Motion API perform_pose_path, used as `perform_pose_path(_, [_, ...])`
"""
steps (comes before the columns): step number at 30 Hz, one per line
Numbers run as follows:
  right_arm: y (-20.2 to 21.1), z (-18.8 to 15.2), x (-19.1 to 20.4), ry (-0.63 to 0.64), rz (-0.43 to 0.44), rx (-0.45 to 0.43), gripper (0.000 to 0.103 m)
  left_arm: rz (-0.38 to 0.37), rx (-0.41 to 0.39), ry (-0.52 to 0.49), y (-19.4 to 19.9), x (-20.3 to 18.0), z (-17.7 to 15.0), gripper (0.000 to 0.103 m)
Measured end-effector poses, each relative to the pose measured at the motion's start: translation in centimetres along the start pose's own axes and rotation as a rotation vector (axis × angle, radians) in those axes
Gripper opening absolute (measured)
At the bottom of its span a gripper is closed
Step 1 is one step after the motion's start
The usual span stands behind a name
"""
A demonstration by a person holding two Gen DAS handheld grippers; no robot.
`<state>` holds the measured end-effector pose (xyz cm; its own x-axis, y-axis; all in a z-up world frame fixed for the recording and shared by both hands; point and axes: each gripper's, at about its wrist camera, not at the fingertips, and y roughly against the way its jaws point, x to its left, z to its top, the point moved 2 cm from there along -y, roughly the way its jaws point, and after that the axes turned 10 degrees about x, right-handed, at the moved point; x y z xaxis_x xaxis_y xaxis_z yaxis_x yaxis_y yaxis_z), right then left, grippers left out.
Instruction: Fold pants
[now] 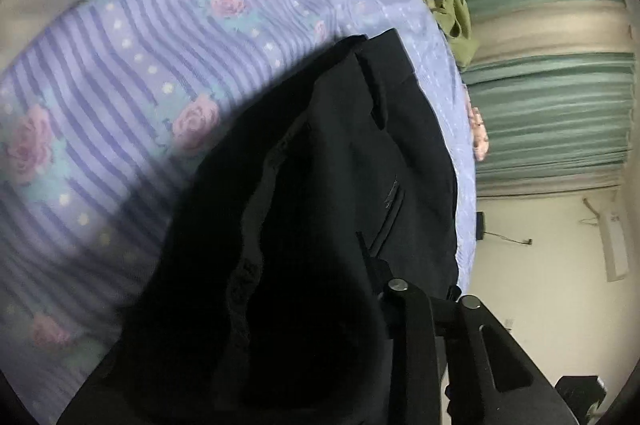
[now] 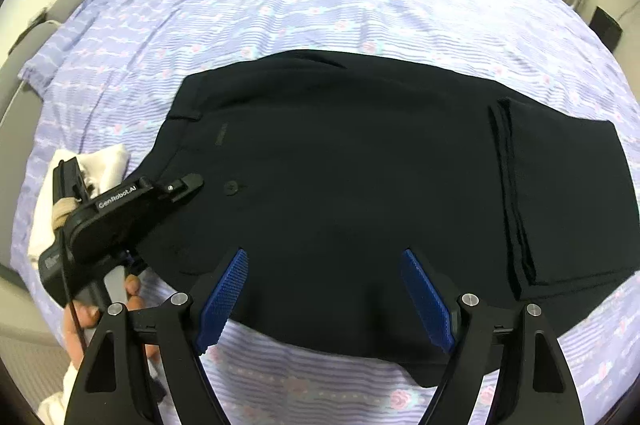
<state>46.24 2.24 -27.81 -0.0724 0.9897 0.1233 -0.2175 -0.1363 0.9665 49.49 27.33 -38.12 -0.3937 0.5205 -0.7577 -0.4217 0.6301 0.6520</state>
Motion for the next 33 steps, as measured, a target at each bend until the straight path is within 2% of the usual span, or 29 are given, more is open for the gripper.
perform_pose_path(1, [0.1,-0.1,-0.3,-0.01,0.002,0.0,0.08,0.008,-0.009,-0.026,0.6,-0.9,-0.2,0.021])
perform_pose_path(5, [1.4,-0.3,-1.7,-0.042,0.026,-0.013,0.08,0.093,-0.05,-0.163,3.1,-6.0,-1.3,0.02])
perform_pose_path(10, [5.0,-0.5,-4.4,-0.072,0.037,-0.05,0.08,0.285,-0.113,-0.359,4.5,-13.9,-3.8,0.02])
perform_pose_path(13, [8.5,-0.7,-6.6,-0.084,0.039,-0.089,0.08,0.348,-0.148,-0.456,5.6,-17.3,-6.2,0.02])
perform_pose_path(15, [10.5,-1.0,-7.9,-0.083,0.034,-0.118,0.08,0.382,-0.159,-0.523,5.6,-20.2,-7.8,0.019])
perform_pose_path(18, [14.3,-1.5,-10.5,-0.092,0.02,-0.167,0.08,0.395,-0.169,-0.583,5.6,-24.1,-9.4,0.019])
perform_pose_path(21, [17.8,-2.4,-13.5,-0.113,0.025,-0.211,0.08,0.418,-0.178,-0.647,5.4,-28.0,-12.3,0.019])
perform_pose_path(25, [21.6,-3.8,-18.1,-0.142,0.022,-0.27,0.08,0.461,-0.167,-0.759,3.2,-33.0,-15.3,0.019])
perform_pose_path(28, [22.8,-4.8,-21.1,-0.166,0.028,-0.294,0.08,0.51,-0.159,-0.829,0.8,-35.9,-17.6,0.019])
perform_pose_path(33, [25.1,-6.2,-26.8,-0.178,0.02,-0.31,0.08,0.581,-0.14,-0.901,-4.1,-39.5,-22.5,0.019])
